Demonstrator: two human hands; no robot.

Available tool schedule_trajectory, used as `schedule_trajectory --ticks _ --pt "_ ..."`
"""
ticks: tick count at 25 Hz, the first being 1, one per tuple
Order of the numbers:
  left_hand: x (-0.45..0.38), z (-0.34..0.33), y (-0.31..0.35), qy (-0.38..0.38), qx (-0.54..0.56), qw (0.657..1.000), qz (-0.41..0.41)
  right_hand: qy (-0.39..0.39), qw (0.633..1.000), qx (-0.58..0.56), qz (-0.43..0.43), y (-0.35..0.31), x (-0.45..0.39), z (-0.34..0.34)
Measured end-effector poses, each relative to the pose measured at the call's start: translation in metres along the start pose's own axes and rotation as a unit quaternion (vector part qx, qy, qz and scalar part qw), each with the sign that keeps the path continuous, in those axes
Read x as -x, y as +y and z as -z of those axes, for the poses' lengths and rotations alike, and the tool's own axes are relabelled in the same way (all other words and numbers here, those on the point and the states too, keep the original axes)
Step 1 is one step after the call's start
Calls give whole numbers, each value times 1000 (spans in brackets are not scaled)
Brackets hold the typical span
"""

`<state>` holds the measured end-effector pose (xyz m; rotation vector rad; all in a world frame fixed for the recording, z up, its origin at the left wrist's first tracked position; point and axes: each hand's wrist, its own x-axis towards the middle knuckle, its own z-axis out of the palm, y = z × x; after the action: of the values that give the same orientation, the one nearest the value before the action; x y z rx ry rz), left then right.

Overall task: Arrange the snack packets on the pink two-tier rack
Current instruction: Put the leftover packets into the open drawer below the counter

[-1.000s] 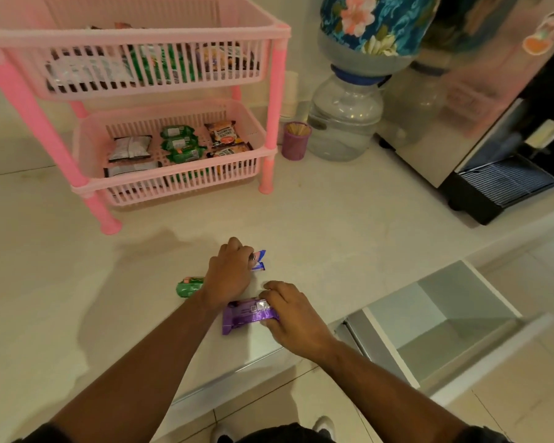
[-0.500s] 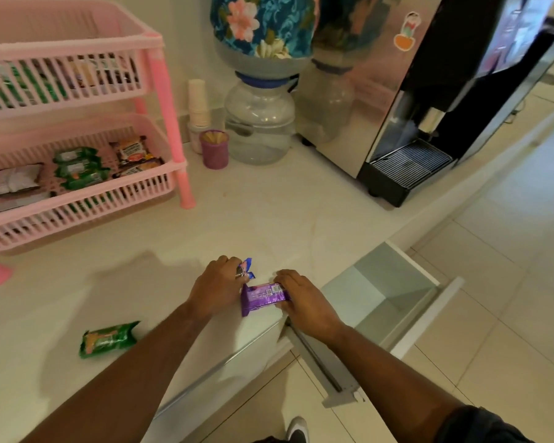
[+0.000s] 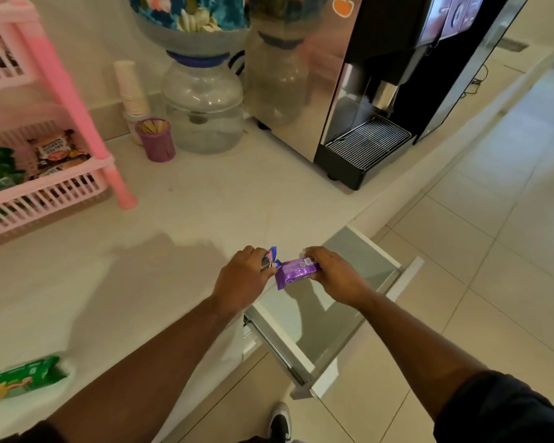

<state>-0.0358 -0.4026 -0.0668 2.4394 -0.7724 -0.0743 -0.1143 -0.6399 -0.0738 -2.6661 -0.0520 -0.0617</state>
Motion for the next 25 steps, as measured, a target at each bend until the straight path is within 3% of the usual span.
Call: schedule_trajectory --ticks 5,13,17,25 --pt "-4 -32 25 -45 35 998 0 -39 999 5 -14 54 12 25" --pt "-8 -96 52 -121 23 992 -26 -180 980 73 -38 117 1 20" --pt "-16 -138 52 -256 -78 963 30 -212 956 195 -50 139 -10 -1" --pt "-34 -216 40 -411 -71 884 210 -344 904 251 -42 179 -32 -58"
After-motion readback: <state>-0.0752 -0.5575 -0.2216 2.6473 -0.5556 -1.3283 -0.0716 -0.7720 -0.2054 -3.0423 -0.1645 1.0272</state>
